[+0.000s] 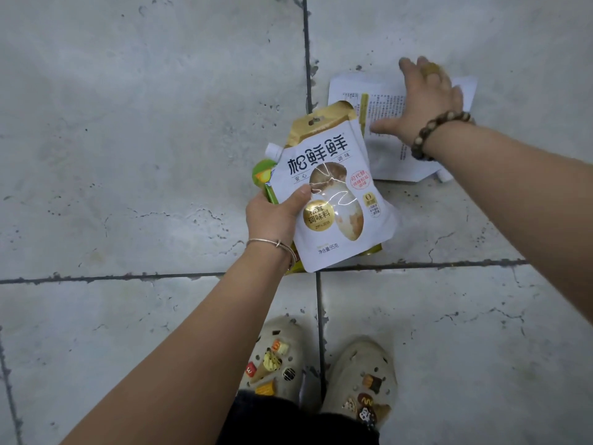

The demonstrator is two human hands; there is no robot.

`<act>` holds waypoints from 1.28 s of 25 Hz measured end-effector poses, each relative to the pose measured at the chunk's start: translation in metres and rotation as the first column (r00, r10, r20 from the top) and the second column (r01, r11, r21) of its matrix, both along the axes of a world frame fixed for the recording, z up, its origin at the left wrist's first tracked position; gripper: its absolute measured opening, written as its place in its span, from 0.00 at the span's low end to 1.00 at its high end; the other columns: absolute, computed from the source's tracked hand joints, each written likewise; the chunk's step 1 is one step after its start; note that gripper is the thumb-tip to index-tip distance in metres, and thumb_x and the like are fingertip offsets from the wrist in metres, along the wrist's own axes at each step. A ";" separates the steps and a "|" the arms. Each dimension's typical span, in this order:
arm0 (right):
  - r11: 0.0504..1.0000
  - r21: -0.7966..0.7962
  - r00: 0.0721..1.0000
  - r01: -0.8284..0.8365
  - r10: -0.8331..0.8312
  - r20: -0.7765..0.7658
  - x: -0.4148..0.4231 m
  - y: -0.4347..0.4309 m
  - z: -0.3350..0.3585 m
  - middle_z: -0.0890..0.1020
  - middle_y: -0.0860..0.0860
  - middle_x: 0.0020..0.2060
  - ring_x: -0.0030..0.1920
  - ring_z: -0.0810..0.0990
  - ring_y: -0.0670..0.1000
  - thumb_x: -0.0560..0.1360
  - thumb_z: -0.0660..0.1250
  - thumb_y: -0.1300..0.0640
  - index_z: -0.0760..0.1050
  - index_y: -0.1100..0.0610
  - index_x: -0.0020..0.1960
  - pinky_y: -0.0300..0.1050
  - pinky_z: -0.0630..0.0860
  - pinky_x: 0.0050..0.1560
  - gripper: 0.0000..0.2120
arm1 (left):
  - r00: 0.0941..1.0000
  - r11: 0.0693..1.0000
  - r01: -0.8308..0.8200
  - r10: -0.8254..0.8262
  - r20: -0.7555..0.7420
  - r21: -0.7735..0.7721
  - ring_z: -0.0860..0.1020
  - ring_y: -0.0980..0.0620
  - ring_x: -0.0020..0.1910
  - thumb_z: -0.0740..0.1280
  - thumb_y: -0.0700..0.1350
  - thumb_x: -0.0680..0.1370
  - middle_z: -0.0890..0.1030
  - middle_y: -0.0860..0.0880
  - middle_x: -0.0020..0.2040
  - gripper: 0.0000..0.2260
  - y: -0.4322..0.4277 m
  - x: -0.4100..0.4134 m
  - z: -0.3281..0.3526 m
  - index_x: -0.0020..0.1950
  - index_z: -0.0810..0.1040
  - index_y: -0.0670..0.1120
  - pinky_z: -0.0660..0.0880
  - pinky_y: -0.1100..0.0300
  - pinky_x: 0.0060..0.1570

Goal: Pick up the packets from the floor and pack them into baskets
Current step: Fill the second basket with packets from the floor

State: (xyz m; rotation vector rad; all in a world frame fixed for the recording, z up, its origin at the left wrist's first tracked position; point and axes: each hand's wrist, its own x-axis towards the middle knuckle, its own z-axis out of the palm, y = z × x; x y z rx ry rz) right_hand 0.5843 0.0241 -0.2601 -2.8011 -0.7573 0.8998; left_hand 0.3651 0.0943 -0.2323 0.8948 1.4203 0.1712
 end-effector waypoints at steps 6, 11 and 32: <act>0.969 -0.230 0.996 0.093 -0.088 0.034 -0.013 -0.016 -0.017 0.71 0.61 0.64 0.65 0.69 0.60 0.64 0.75 0.41 0.64 0.60 0.67 0.56 0.64 0.66 0.40 | 0.998 1.000 -0.004 0.005 -0.056 0.019 0.80 0.54 0.32 0.72 0.35 0.71 0.82 0.49 0.40 0.08 -0.001 -0.002 -0.003 0.48 0.79 0.43 0.79 0.62 0.33; 0.890 0.006 0.874 0.455 -0.446 -0.195 -0.040 -0.057 0.012 0.79 0.57 0.54 0.53 0.77 0.56 0.72 0.72 0.53 0.74 0.62 0.56 0.41 0.67 0.44 0.19 | 0.988 0.993 0.070 -0.056 -0.145 0.099 0.77 0.64 0.24 0.71 0.34 0.72 0.79 0.51 0.38 0.10 0.001 -0.005 0.023 0.51 0.78 0.41 0.75 0.69 0.26; -0.341 0.360 -0.143 0.868 -0.867 -0.477 -0.176 -0.281 0.310 0.82 0.54 0.45 0.43 0.83 0.54 0.70 0.73 0.61 0.75 0.61 0.52 0.51 0.80 0.45 0.13 | 0.585 0.557 0.797 -0.807 -0.074 0.233 0.79 0.63 0.30 0.72 0.37 0.72 0.80 0.52 0.40 0.09 -0.098 0.054 0.291 0.49 0.78 0.45 0.75 0.69 0.29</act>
